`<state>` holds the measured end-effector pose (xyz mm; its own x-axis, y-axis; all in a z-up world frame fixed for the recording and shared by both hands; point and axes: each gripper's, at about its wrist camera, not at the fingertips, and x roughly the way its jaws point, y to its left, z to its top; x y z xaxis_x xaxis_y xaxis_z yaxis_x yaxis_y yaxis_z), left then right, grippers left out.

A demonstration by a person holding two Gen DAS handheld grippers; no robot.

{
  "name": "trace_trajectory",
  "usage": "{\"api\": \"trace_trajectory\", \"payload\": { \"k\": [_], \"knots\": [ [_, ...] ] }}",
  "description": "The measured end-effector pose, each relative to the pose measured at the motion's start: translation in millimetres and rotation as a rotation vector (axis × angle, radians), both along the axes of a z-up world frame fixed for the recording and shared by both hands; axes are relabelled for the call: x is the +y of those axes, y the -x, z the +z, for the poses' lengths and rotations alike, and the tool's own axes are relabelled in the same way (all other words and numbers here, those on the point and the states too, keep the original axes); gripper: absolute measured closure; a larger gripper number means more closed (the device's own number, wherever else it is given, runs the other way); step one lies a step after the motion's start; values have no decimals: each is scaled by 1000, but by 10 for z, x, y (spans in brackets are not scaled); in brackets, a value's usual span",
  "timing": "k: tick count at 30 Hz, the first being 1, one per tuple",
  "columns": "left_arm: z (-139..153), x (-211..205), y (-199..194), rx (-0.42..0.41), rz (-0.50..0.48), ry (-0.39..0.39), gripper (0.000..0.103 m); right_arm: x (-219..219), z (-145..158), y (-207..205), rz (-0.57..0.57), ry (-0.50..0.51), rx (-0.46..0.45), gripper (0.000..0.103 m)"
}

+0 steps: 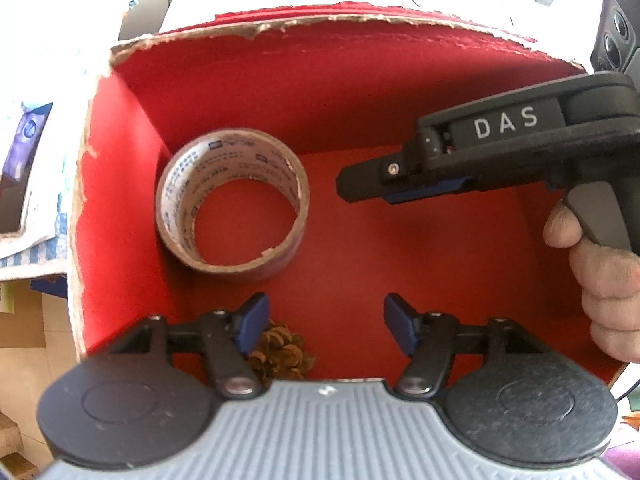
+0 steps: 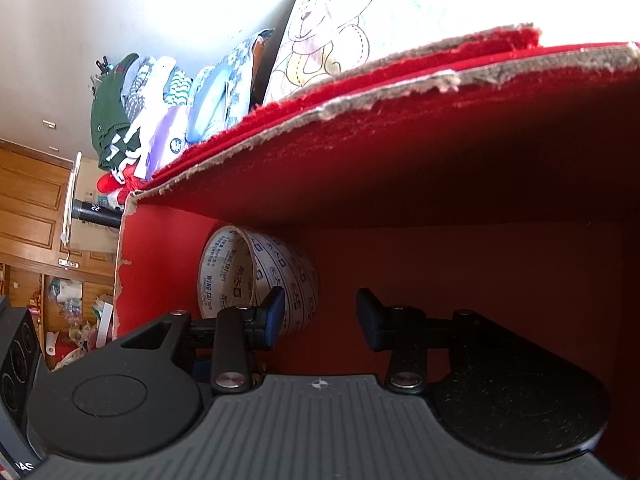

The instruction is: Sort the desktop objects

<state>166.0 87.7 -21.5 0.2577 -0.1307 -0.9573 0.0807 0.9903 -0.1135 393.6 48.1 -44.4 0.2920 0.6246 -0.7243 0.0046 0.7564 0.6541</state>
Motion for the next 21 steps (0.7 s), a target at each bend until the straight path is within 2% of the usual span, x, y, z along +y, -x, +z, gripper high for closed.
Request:
{"api": "trace_trajectory", "payload": {
  "k": [13,17,21],
  "knots": [
    [16,27,50,-25,7,8,32,50,23,7,11,38,-2,59],
    [-59,8,38,-17,10,14,30,47,13,0,13,60,3,59],
    [-39,-137,-5,-46,9,-25,30,31,17,7,0,89,5,59]
  ]
}}
